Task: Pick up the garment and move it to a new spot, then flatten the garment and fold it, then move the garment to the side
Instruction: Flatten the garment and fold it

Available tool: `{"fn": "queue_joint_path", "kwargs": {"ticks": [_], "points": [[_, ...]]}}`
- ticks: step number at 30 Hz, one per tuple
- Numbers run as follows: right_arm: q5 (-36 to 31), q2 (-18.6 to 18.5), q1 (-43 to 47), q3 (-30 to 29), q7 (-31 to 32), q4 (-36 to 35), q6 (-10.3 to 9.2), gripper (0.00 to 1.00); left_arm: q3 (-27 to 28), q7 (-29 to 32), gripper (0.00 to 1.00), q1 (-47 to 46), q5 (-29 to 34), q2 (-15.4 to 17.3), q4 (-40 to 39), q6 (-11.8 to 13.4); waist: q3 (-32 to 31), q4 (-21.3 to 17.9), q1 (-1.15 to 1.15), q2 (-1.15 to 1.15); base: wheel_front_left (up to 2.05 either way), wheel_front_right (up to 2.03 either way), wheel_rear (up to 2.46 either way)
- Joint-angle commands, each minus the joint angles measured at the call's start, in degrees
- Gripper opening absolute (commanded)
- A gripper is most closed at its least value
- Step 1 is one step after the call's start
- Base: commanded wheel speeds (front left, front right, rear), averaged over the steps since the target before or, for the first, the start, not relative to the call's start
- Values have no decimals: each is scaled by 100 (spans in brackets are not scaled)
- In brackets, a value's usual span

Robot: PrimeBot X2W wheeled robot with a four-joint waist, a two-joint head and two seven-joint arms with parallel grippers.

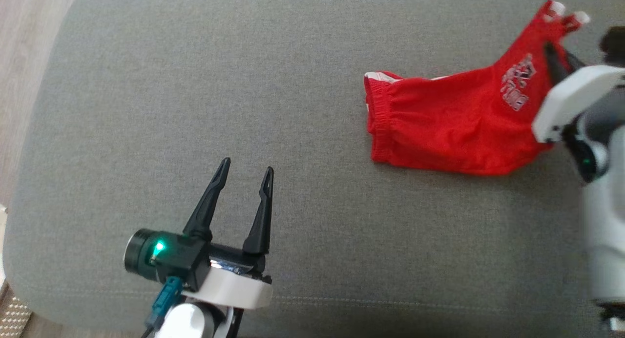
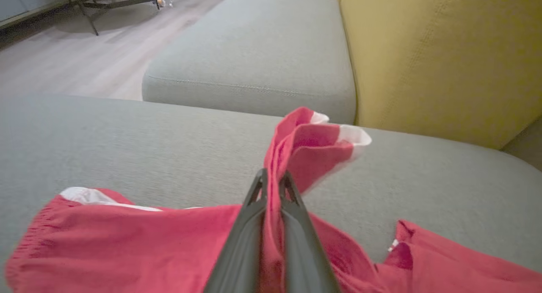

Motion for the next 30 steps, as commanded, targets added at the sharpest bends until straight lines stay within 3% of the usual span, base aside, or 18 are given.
{"fn": "queue_joint_path", "kwargs": {"ticks": [1, 8, 22, 23, 24, 25, 30], "points": [[-69, 137, -22, 223, 101, -403, 20, 0, 184, -29, 100, -35, -21, -13, -161, -14, -25, 12, 0, 0, 0, 0, 0], [-25, 866, 175, 899, 555, -1203, 20, 0, 107, -29, 100, -67, -73, -13, -98, -15, -79, 148, 0, 0, 0, 0, 0], [105, 1326, 184, 1560, 475, -570, 20, 0, -81, -29, 100, -108, -193, -13, -10, 33, -59, 475, 0, 0, 0, 0, 0], [145, 1336, 173, 1599, 408, -504, 20, 35, -98, -29, 100, -115, -205, -13, -2, 34, -60, 495, 0, 0, 0, 0, 0], [157, 1343, 165, 1621, 351, -429, 20, 58, -111, -29, 100, -123, -215, -13, 5, 37, -62, 510, 0, 0, 0, 0, 0], [156, 1348, 159, 1648, 308, -355, 20, 100, -120, -29, 100, -130, -222, -13, 11, 41, -65, 521, 0, 0, 0, 0, 0], [550, 1357, 176, 1680, -299, -464, 20, 100, -90, -29, 100, -99, -207, -13, 28, 68, -124, 489, 0, 0, 0, 0, 0]]}}
